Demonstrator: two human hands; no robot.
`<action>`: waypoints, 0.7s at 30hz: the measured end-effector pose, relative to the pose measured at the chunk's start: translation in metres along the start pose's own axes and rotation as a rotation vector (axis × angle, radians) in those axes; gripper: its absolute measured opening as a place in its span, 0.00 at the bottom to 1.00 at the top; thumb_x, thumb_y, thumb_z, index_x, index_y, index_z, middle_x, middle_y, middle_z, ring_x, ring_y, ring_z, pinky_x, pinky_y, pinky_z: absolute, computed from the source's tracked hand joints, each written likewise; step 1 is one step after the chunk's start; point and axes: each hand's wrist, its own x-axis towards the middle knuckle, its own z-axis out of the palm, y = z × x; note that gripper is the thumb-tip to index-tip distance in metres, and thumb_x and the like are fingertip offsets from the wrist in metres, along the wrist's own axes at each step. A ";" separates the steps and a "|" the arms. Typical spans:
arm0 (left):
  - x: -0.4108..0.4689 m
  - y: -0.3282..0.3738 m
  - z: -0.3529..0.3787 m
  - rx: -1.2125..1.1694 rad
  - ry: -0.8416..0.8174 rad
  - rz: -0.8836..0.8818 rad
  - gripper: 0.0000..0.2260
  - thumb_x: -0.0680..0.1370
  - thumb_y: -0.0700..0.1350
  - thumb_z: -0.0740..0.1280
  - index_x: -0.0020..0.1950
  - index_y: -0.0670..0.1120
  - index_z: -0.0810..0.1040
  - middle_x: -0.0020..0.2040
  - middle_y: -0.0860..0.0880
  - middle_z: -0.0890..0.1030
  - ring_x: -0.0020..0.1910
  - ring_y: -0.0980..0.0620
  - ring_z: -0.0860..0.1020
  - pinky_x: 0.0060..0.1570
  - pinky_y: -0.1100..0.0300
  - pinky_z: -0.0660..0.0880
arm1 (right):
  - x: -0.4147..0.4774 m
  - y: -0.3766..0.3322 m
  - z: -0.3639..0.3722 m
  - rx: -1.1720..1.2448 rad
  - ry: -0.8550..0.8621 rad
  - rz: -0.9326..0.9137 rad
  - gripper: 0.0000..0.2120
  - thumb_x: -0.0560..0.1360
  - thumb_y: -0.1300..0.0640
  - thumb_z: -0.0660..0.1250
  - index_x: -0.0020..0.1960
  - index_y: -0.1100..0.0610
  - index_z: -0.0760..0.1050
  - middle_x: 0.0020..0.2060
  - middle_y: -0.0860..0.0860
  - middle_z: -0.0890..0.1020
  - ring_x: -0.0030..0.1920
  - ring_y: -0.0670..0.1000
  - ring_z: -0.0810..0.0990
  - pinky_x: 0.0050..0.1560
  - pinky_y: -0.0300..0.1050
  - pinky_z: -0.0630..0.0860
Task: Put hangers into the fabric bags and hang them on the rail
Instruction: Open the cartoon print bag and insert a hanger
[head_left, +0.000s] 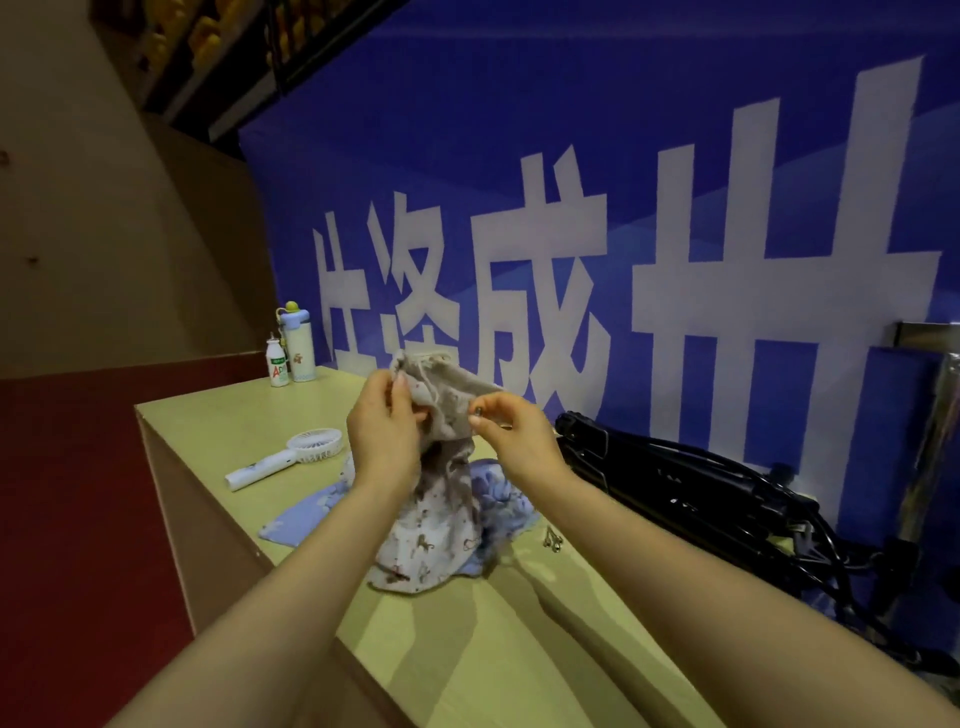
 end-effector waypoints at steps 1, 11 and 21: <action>0.004 0.010 -0.005 -0.017 0.035 0.020 0.11 0.82 0.45 0.56 0.44 0.42 0.72 0.38 0.49 0.77 0.42 0.47 0.78 0.45 0.54 0.78 | 0.004 -0.006 0.001 -0.014 -0.027 -0.004 0.03 0.76 0.62 0.66 0.48 0.60 0.78 0.50 0.53 0.81 0.55 0.51 0.79 0.58 0.47 0.76; 0.022 0.080 -0.108 0.093 0.502 0.335 0.10 0.82 0.41 0.52 0.48 0.37 0.70 0.43 0.45 0.71 0.43 0.51 0.69 0.43 0.63 0.61 | -0.028 -0.103 0.086 0.053 -0.396 -0.248 0.06 0.75 0.68 0.66 0.50 0.69 0.76 0.59 0.62 0.78 0.62 0.54 0.76 0.63 0.43 0.73; 0.003 0.095 -0.209 0.227 0.478 0.042 0.16 0.82 0.45 0.50 0.49 0.36 0.73 0.55 0.34 0.77 0.56 0.39 0.75 0.57 0.49 0.68 | -0.099 -0.158 0.114 0.199 -0.249 -0.386 0.03 0.76 0.62 0.66 0.49 0.59 0.78 0.45 0.49 0.80 0.46 0.47 0.78 0.49 0.40 0.75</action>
